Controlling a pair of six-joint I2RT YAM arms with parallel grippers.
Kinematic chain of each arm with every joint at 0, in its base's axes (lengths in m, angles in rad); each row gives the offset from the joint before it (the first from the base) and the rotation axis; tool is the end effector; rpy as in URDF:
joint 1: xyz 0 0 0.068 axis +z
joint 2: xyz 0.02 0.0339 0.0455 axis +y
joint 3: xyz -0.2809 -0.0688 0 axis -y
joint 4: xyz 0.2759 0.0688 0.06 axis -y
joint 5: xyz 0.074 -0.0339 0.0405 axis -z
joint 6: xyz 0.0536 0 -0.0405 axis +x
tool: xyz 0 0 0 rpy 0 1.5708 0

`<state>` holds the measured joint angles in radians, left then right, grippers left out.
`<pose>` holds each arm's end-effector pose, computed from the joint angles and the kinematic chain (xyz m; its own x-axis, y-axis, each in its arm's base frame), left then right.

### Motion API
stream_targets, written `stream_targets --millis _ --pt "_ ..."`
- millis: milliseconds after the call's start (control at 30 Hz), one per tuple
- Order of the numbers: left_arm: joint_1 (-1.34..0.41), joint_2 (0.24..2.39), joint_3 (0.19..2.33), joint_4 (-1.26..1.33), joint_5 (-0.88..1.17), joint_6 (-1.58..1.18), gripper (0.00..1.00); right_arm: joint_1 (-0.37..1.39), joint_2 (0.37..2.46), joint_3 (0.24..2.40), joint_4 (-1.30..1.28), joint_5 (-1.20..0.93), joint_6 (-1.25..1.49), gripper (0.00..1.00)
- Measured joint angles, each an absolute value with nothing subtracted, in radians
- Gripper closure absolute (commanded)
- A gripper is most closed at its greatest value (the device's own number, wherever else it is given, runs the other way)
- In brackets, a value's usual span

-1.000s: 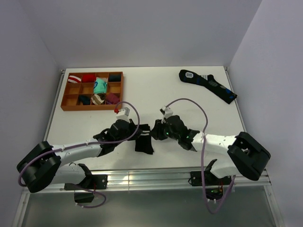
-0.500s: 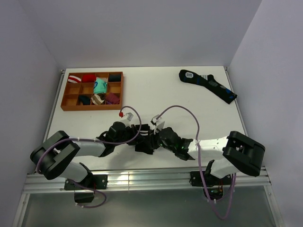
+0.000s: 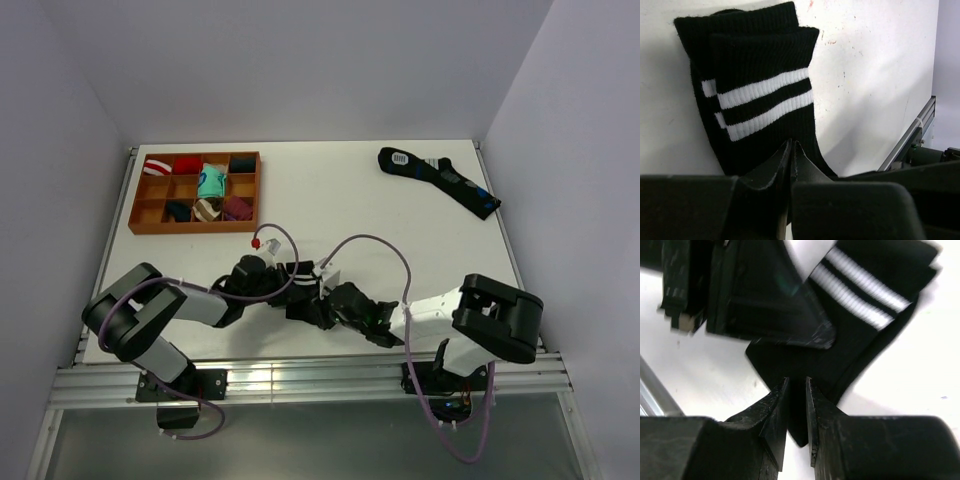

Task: Roll the socks
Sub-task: Fold the sock at the center of the board.

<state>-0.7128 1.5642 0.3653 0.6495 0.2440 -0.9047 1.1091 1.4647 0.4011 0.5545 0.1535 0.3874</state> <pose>0.2047 -0.1941 0.0934 -0.8656 -0.2603 -0.4278 0.1778 0.6389 -0.7485 0.1354 0.2538 0.1189 -0.5128 -0.1926 -0.8366 -0.6821 0.6831 0.2609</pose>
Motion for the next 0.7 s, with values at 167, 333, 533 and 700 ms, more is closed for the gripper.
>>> stream_targets --millis 167,333,533,700 --pt "-0.704 1.57 0.371 0.646 0.257 -0.908 0.92 1.188 1.524 0.4 0.584 0.208 0.406 0.76" --pt "-0.697 1.57 0.391 0.607 0.266 -0.904 0.92 1.235 1.577 0.402 0.667 0.257 0.459 0.76" --pt "-0.675 1.573 0.424 0.552 0.275 -0.891 0.93 1.275 1.643 0.454 0.697 0.27 0.524 0.78" --pt "-0.665 1.587 0.447 0.532 0.297 -0.868 0.92 1.277 1.648 0.464 0.687 0.271 0.555 0.76"
